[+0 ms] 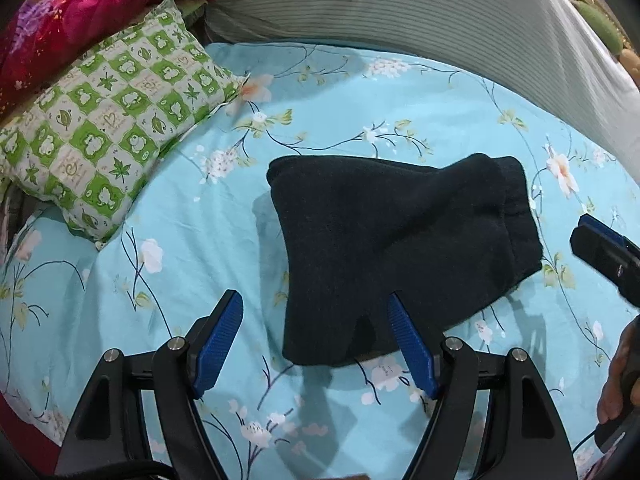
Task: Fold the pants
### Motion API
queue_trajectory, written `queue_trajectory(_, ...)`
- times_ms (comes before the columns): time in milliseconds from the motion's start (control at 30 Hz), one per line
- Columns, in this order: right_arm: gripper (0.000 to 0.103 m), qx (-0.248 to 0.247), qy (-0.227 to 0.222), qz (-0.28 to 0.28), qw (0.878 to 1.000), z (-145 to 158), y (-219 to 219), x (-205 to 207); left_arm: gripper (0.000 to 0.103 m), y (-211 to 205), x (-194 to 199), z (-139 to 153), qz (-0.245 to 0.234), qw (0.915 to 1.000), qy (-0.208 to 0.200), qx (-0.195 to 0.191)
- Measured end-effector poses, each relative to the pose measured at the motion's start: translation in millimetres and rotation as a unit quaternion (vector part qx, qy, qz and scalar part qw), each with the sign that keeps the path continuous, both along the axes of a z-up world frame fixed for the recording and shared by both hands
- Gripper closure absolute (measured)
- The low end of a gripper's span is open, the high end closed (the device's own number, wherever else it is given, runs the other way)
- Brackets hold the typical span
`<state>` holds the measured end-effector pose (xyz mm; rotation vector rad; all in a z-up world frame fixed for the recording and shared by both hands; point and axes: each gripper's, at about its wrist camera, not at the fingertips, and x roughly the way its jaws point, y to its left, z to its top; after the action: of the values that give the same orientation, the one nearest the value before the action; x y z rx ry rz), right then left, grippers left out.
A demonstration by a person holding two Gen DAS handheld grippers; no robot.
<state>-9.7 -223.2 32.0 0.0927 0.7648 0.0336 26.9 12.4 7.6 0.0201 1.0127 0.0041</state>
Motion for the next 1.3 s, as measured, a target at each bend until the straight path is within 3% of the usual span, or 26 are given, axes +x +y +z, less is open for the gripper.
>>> queue_trajectory(167,0.011,-0.03,-0.001,0.022,0.999,-0.1,12.6,-12.3,0.021,-6.4,-10.9,8.5,-0.002,0.9998,-0.02,0.008)
queue_trajectory(600,0.004,-0.093,-0.017,0.043,0.995,-7.9,29.6,-32.0,0.019,-16.1,-25.8,8.7,-0.005,0.9991,-0.038,0.016)
queue_trajectory(1300,0.003,-0.093,0.001,0.037,0.995,-44.0,27.5,-12.2,0.019,-4.9,-18.1,-12.2,0.01,0.9994,-0.028,0.02)
